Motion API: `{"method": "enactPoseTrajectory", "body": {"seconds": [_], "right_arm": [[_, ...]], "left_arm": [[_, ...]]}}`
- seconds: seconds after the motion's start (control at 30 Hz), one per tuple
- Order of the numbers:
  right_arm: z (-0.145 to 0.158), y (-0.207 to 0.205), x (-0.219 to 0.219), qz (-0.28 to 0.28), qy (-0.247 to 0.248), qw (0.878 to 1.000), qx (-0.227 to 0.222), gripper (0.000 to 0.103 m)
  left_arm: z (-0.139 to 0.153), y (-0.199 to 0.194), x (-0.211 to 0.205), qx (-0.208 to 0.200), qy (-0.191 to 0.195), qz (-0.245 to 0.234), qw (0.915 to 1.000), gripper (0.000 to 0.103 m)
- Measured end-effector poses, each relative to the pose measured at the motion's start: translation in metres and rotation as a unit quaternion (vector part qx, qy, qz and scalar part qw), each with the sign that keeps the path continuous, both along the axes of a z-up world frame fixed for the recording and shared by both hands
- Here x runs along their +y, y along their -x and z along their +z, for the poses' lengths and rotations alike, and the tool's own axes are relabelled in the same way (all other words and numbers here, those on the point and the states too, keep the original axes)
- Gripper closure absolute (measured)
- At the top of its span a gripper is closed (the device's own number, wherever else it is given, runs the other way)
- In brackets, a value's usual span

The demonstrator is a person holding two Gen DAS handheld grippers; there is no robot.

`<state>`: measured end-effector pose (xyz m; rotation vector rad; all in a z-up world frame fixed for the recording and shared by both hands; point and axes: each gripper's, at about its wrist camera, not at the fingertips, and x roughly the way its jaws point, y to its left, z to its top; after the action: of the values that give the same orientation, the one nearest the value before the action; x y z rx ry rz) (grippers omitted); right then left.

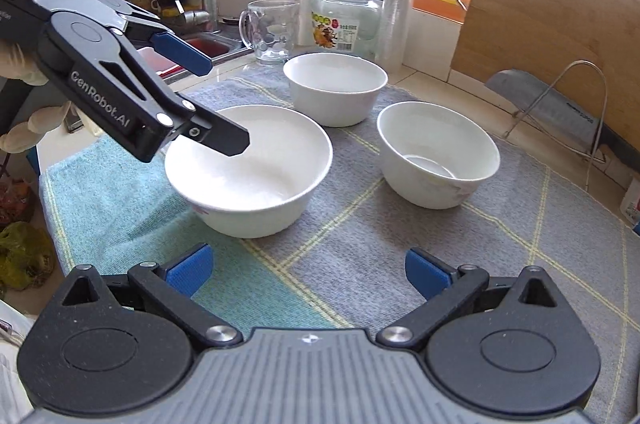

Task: Organize plates and bowls
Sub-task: 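Move the left tool toward a white bowl near the sink, then close the left gripper on the rim of the white bowl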

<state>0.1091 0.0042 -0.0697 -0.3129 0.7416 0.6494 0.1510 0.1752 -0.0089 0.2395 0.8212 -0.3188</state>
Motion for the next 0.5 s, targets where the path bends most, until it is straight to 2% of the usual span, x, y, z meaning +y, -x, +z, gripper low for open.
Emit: {"method": "enactPoseTrajectory", "body": {"seconds": [0.3, 0.5], "right_arm": [[-0.009, -0.002, 0.039, 0.016, 0.005, 1.0, -0.017, 0.0], [-0.011, -0.003, 0.044, 0.018, 0.017, 0.999, -0.022, 0.005]], "left_arm": [[-0.014, -0.018, 0.009, 0.032, -0.002, -0.02, 0.9993, 0.004], [-0.017, -0.022, 0.004, 0.045, 0.007, -0.042, 0.9981, 0.016]]}}
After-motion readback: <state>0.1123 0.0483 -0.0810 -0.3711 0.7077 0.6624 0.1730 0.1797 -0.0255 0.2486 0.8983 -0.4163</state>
